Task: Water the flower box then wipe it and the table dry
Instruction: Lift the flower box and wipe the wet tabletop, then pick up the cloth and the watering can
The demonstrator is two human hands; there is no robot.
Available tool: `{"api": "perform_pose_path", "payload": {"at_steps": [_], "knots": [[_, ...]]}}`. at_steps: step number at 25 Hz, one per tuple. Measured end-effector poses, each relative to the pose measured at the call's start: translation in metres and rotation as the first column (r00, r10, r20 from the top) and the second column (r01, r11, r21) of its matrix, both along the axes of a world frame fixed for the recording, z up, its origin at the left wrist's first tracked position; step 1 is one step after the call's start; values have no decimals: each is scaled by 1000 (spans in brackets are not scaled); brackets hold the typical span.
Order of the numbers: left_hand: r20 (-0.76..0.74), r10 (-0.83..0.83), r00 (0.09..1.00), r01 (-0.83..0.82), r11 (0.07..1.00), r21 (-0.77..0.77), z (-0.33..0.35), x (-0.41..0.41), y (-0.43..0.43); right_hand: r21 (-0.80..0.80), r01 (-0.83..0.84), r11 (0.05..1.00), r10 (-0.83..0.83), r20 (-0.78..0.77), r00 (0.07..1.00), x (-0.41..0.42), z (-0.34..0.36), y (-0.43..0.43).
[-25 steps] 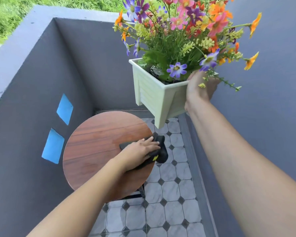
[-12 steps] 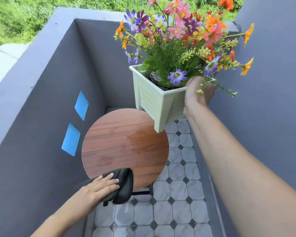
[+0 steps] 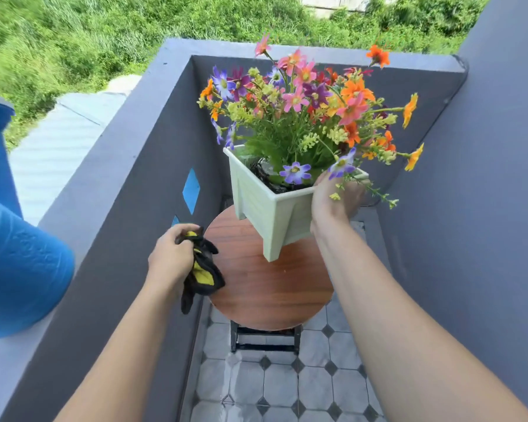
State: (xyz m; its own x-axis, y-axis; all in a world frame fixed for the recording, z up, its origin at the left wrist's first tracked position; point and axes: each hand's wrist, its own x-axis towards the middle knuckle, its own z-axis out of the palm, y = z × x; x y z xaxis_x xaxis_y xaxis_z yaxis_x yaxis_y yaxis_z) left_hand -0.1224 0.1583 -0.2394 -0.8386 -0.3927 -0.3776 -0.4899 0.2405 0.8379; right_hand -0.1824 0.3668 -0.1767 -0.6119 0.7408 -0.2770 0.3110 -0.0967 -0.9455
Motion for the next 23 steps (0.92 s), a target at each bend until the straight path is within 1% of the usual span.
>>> {"api": "perform_pose_path", "payload": {"at_steps": [1, 2, 5, 6, 8, 9, 10, 12, 14, 17, 21, 23], "knots": [[0, 1, 1000, -1, 999, 35, 13, -6, 7, 7, 8, 1000, -8, 1, 1000, 6, 2, -8], [13, -6, 1000, 6, 999, 36, 25, -13, 15, 26, 10, 1000, -10, 2, 1000, 8, -1, -12], [59, -110, 992, 109, 994, 19, 52, -32, 30, 100, -13, 995, 2, 118, 993, 17, -11, -18], [54, -141, 989, 139, 990, 26, 56, -36, 32, 101, 3, 995, -16, 124, 992, 20, -13, -19], [-7, -179, 984, 179, 983, 46, 58, -41, 35, 56, 38, 998, -45, 116, 992, 30, -11, -19], [-49, -199, 979, 200, 979, 24, 59, -42, 37, 24, 30, 999, -32, 119, 992, 35, -11, -21], [-82, -230, 970, 230, 973, -14, 60, -43, 39, -6, 10, 1000, -9, 119, 993, 39, -13, -24], [-116, -273, 955, 268, 962, -55, 56, -42, 40, -21, -90, 996, 92, 104, 990, 49, -24, -30], [-141, -300, 943, 295, 954, -57, 50, -39, 39, 33, -167, 985, 163, 91, 982, 63, -30, -30], [-134, -326, 936, 309, 942, -134, 38, -30, 36, 179, -272, 945, 272, 28, 962, 86, -39, -23], [-184, -309, 933, 260, 933, -249, 28, -27, 37, 178, -401, 899, 422, -99, 901, 107, -65, -10], [-235, -304, 923, 258, 944, -206, 18, -27, 31, 212, -437, 874, 460, -75, 885, 107, -79, -6]]}}
